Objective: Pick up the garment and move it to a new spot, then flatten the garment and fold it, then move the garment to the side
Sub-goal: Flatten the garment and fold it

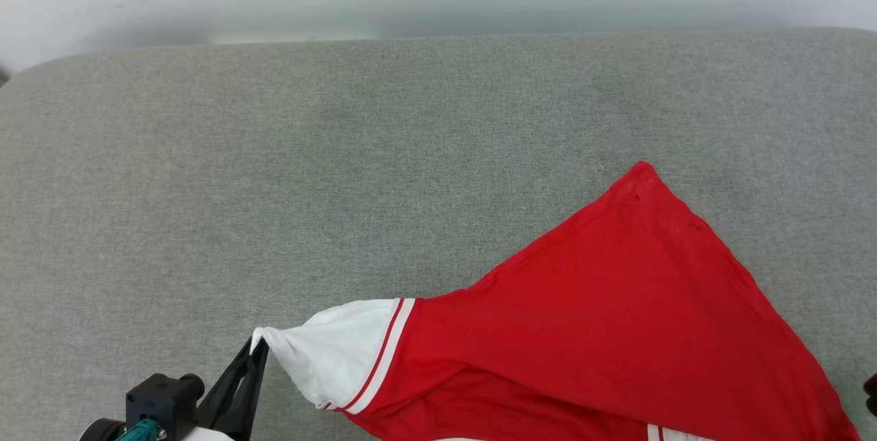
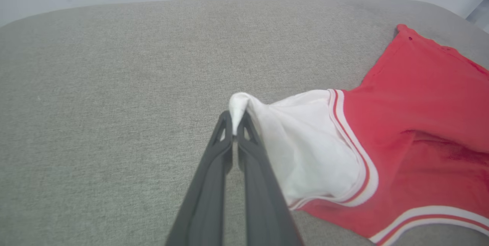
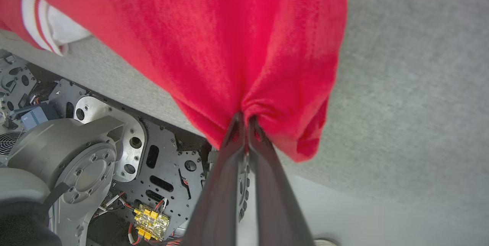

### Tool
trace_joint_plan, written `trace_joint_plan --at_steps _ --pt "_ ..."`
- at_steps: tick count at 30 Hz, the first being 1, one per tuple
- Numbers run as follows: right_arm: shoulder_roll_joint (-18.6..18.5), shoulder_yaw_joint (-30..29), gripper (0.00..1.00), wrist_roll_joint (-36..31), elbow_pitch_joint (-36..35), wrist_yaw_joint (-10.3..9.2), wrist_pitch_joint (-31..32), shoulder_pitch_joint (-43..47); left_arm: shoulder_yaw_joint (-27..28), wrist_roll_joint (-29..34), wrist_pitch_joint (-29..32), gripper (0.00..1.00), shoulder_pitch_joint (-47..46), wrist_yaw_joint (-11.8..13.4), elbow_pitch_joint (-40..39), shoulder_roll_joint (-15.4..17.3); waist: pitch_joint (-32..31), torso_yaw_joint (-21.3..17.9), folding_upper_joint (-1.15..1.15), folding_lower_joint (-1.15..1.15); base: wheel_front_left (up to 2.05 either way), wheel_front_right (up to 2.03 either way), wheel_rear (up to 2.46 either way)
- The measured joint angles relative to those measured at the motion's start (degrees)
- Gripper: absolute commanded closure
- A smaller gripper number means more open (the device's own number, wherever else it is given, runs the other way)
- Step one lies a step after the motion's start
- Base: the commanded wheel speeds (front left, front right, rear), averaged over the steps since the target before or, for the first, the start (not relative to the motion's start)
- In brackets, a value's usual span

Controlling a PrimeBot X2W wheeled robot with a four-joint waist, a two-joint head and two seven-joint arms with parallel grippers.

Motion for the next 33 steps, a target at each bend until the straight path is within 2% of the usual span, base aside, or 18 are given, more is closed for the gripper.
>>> trace_joint_plan --at_steps 1,2,3,6,14,17,20,23,27,33 --pt "0.87 -0.3 0.98 -0.76 0.31 0.0 -0.42 0.42 0.0 0.01 0.0 1.0 0.0 0.0 0.01 -0.01 0.1 -0.06 0.0 0.0 0.0 0.0 0.0" --pt "1.72 -1.08 0.3 -1.42 0.78 0.0 -1.03 0.52 0.0 0.01 0.0 1.0 -0.01 -0.01 0.02 -0.01 0.21 -0.14 0.0 0.0 0.0 0.0 0.0" --pt "2.33 -2.0 0.0 -2.09 0.99 -0.01 -1.42 0.44 0.02 0.02 0.0 1.0 -0.01 0.0 0.02 -0.01 0.26 -0.26 0.0 0.0 0.0 0.0 0.0" --pt "2.43 -4.21 0.0 -3.48 -0.09 -0.01 -0.68 -0.21 -0.02 0.02 0.01 1.0 -0.01 0.0 0.02 0.0 0.11 -0.52 0.0 0.0 0.0 0.0 0.0" --pt "-2.11 -14.07 0.0 -4.82 -8.4 -0.01 3.35 -8.33 -0.3 0.51 0.29 1.0 -0.25 0.08 -0.65 0.05 0.5 0.14 0.0 0.0 0.0 0.0 0.0" --pt "-2.82 -15.91 0.0 -5.66 -11.39 -0.01 7.0 -13.2 -0.6 1.1 0.53 1.0 -1.18 0.01 -0.96 -0.15 1.39 0.81 0.0 0.01 0.0 0.0 0.0" --pt "-2.65 -15.17 0.0 -6.83 -13.49 -0.01 12.34 -19.17 -0.85 1.58 0.6 1.0 -2.57 -0.22 -1.15 -0.55 2.77 1.67 0.0 0.01 0.0 0.0 0.0" --pt "-0.92 -12.22 0.0 -8.81 -13.41 0.0 18.47 -26.02 -1.37 2.13 0.78 1.0 -3.9 -0.65 -1.04 -1.14 4.45 2.7 0.0 0.01 0.0 0.0 0.0" --pt "4.21 -7.38 0.0 -11.02 -9.7 0.0 25.36 -35.19 -1.87 2.98 1.01 1.0 -6.01 -1.45 -0.83 -2.11 6.71 4.38 0.0 0.02 0.0 0.0 0.0" --pt "11.0 -0.92 0.0 -13.89 -1.29 -0.01 29.13 -45.86 -2.11 4.01 1.0 1.0 -8.49 -1.98 -0.9 -3.27 10.48 6.76 0.0 0.02 0.0 0.0 0.0"
